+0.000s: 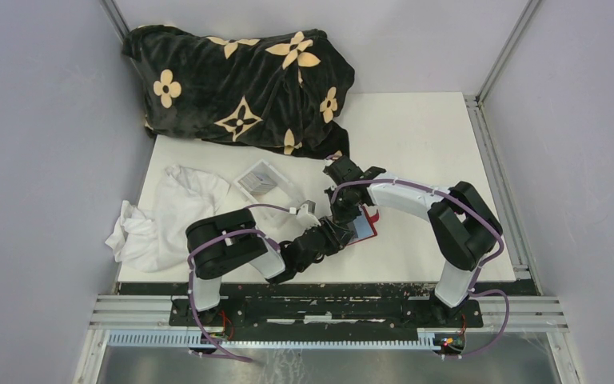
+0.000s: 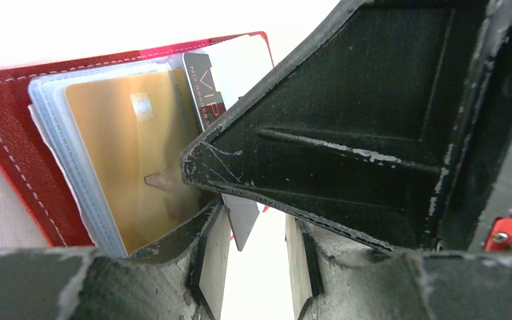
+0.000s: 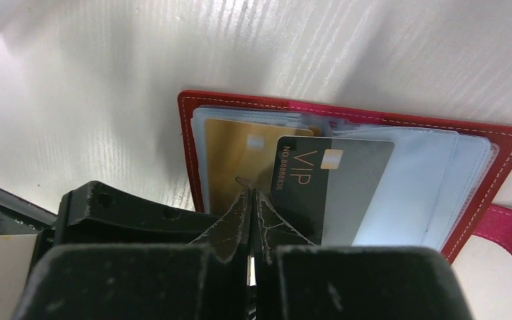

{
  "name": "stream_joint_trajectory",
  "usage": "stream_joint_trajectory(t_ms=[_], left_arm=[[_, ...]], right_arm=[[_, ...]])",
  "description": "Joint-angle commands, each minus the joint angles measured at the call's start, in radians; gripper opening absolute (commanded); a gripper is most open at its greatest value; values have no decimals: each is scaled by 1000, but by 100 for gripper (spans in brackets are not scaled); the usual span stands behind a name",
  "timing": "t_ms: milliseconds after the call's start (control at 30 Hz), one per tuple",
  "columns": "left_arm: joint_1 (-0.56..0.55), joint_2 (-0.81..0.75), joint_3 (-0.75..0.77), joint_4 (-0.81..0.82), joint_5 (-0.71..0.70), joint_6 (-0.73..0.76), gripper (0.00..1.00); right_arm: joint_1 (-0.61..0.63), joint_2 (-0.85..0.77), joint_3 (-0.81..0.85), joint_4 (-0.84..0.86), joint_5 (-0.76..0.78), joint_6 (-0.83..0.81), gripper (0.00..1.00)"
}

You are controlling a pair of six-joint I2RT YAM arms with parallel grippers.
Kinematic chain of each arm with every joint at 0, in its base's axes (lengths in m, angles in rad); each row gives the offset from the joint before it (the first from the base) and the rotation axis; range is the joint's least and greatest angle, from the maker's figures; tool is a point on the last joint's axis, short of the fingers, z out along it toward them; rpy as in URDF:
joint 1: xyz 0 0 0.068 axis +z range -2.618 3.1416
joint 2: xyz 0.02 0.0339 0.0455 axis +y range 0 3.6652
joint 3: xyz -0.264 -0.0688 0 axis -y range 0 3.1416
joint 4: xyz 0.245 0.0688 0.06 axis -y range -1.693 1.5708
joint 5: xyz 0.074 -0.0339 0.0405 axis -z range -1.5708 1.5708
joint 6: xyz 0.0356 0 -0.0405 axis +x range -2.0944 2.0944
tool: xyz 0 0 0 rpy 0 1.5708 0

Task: Put the credit cards into the card holder
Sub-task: Insert the credit card into the card holder.

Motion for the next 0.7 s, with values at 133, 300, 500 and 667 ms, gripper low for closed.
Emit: stream_joint_trajectory(t_ms=[133,300,500,667], left_arm=[[-8,38,-5,-134,6,71,43],[-7,41,-2,-135,6,64,43],[-7,45,-1,-134,9,57,43],[-8,43,-12,-128,5,51,43]], right_arm=[[4,5,-14,-11,50,-24,3],[4,8,-24,-11,65,-33,3],[3,7,-42,-11,90,-43,3],[3,-1,-52,-12,113,-47,2]])
